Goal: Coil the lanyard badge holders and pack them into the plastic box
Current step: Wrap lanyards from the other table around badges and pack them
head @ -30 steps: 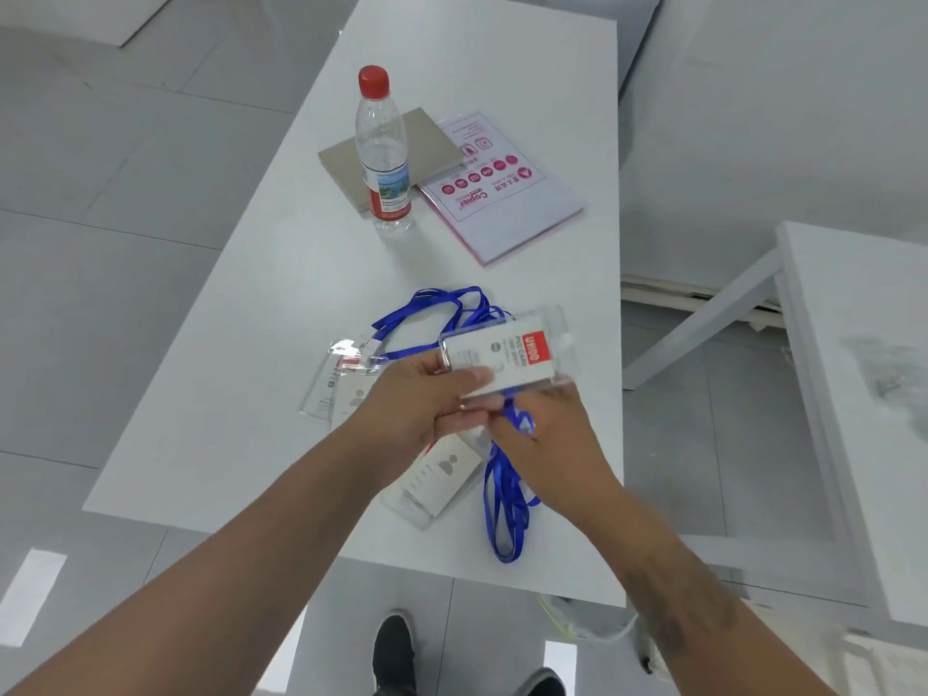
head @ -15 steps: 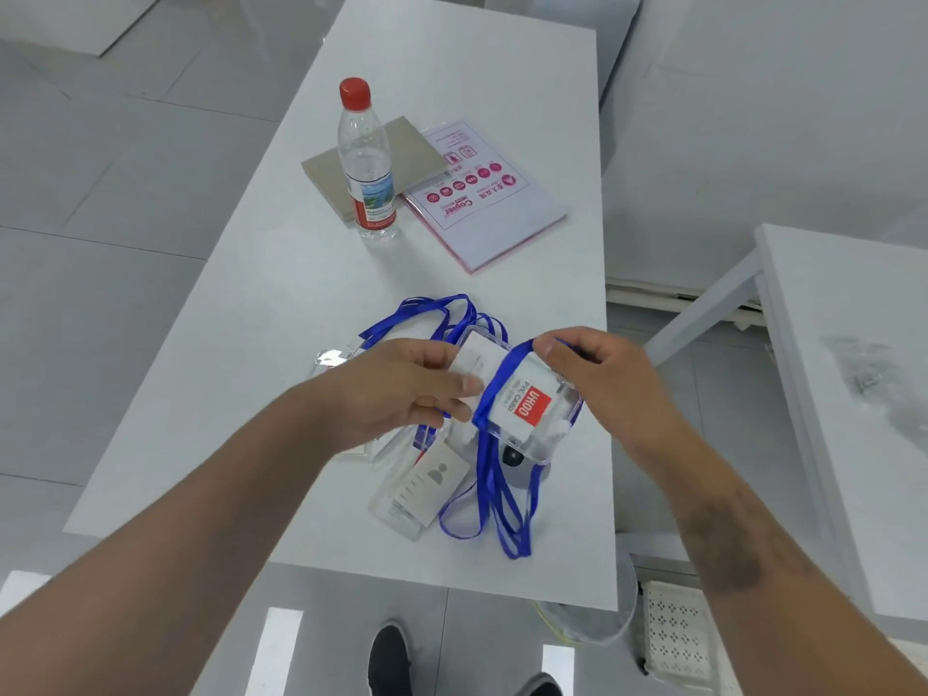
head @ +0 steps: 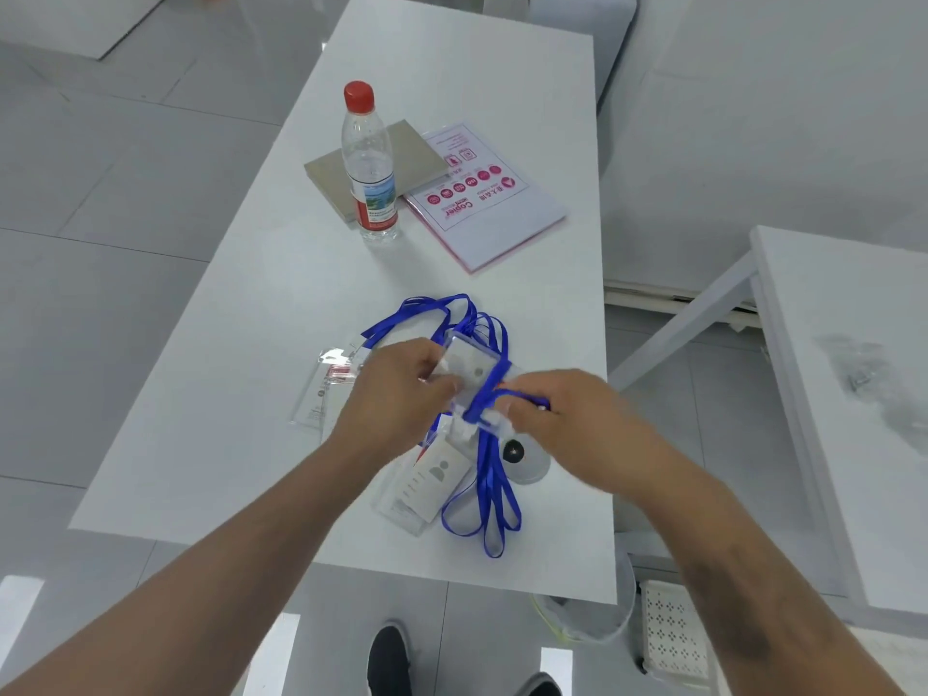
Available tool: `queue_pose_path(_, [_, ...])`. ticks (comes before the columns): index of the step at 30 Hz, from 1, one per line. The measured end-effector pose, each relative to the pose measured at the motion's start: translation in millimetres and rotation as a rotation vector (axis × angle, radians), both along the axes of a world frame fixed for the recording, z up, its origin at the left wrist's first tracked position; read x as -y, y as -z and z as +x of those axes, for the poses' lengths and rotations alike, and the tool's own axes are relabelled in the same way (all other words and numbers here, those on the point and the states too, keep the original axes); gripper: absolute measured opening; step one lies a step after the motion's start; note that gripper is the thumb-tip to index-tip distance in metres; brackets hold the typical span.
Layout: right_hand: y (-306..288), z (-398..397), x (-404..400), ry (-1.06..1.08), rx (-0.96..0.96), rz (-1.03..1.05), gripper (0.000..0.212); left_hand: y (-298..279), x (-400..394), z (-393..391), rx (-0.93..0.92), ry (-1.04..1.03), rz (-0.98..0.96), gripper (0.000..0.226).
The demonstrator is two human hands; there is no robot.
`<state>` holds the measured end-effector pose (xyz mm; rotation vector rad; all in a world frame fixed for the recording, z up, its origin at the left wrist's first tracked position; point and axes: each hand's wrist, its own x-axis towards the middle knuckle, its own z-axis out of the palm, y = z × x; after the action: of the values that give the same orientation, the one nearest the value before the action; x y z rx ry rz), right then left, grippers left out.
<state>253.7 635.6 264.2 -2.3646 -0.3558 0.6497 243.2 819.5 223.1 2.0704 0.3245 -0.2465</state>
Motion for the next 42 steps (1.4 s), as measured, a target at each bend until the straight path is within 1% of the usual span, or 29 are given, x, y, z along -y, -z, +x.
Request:
queue_pose_path(2, [-6.1, 11.9, 7.7, 0.11, 0.028, 0.095, 0.014, -13.1, -8.8, -2.1, -0.163, 0.182, -0.068, 0.007])
queue_pose_path(4, [-6.2, 19.5, 13.8, 0.23, -0.033, 0.219, 0.009, -27.1, -16.3, -4.8, -0.336, 0.295, -0.271, 0.011])
queue_pose_path(6, [0.6, 17.4, 15.7, 0.361, -0.131, 0.326, 0.013, -34.1, -21.6, -8.0, -0.414, 0.247, -0.588, 0.012])
queue_pose_path(8, [11.7, 8.0, 14.5, 0.427, -0.154, 0.316, 0.028, -31.2, -20.9, -9.8, -0.401, 0.069, -0.873, 0.019])
queue_pose_path(9, [16.4, -0.3, 10.6, 0.414, -0.175, 0.295, 0.037, -26.7, -18.2, -9.9, -0.382, -0.047, -0.956, 0.025])
queue_pose_path(10, [19.6, -10.4, 5.0, 0.373, -0.201, 0.274, 0.041, -22.2, -14.7, -9.8, -0.356, -0.158, -0.966, 0.027])
queue_pose_path(11, [21.8, -20.6, -1.0, 0.308, -0.21, 0.238, 0.039, -18.4, -9.8, -10.3, -0.318, -0.241, -0.899, 0.026])
queue_pose_path(13, [21.9, -36.7, -10.4, 0.138, -0.167, 0.096, 0.033, -9.4, -1.5, -13.1, -0.222, -0.306, -0.588, 0.017])
queue_pose_path(14, [20.7, -41.5, -10.9, 0.062, -0.123, 0.02, 0.033, -5.4, 1.3, -14.9, -0.175, -0.289, -0.424, 0.014])
queue_pose_path(15, [16.5, -43.6, -10.2, 0.009, -0.064, -0.037, 0.032, -3.1, 3.4, -17.1, -0.141, -0.251, -0.306, 0.012])
queue_pose_path(17, [6.5, -40.6, -2.7, -0.001, 0.075, -0.089, 0.024, -4.1, 5.6, -22.8, -0.127, -0.13, -0.194, 0.011])
queue_pose_path(19, [-0.2, -33.7, 10.1, 0.154, 0.128, 0.009, 0.01, -11.3, 7.9, -27.8, -0.17, -0.018, -0.197, 0.008])
queue_pose_path(21, [-2.9, -28.9, 23.6, 0.281, 0.144, 0.105, 0.014, -19.3, 13.3, -33.2, -0.232, 0.051, -0.274, 0.006])
queue_pose_path(24, [-2.7, -30.5, 43.5, 0.323, 0.238, 0.08, 0.016, -28.7, 28.2, -40.6, -0.268, 0.107, -0.332, 0.006])
queue_pose_path(25, [-3.0, -32.4, 50.7, 0.356, 0.23, 0.101, 0.017, -30.2, 34.5, -42.8, -0.272, 0.113, -0.348, 0.006])
queue_pose_path(26, [-5.3, -34.9, 59.5, 0.394, 0.183, 0.146, 0.018, -32.5, 43.2, -45.6, -0.274, 0.115, -0.361, 0.007])
queue_pose_path(28, [-11.3, -41.7, 80.7, 0.454, 0.021, 0.277, 0.019, -36.2, 65.2, -51.7, -0.274, 0.108, -0.383, 0.009])
queue_pose_path(31, [-19.8, -52.3, 119.4, 0.509, -0.152, 0.43, 0.018, -41.4, 105.8, -63.2, -0.285, 0.097, -0.398, 0.004])
queue_pose_path(34, [-22.3, -61.0, 172.7, 0.541, -0.188, 0.481, 0.016, -44.8, 159.2, -76.8, -0.283, 0.076, -0.4, 0.004])
queue_pose_path(37, [-22.6, -67.6, 222.7, 0.553, -0.193, 0.494, 0.018, -45.5, 209.2, -89.8, -0.278, 0.004, -0.456, 0.018])
queue_pose_path(42, [-27.7, -81.5, 306.6, 0.538, -0.163, 0.446, 0.026, -59.5, 296.5, -112.6, -0.278, -0.051, -0.492, 0.012])
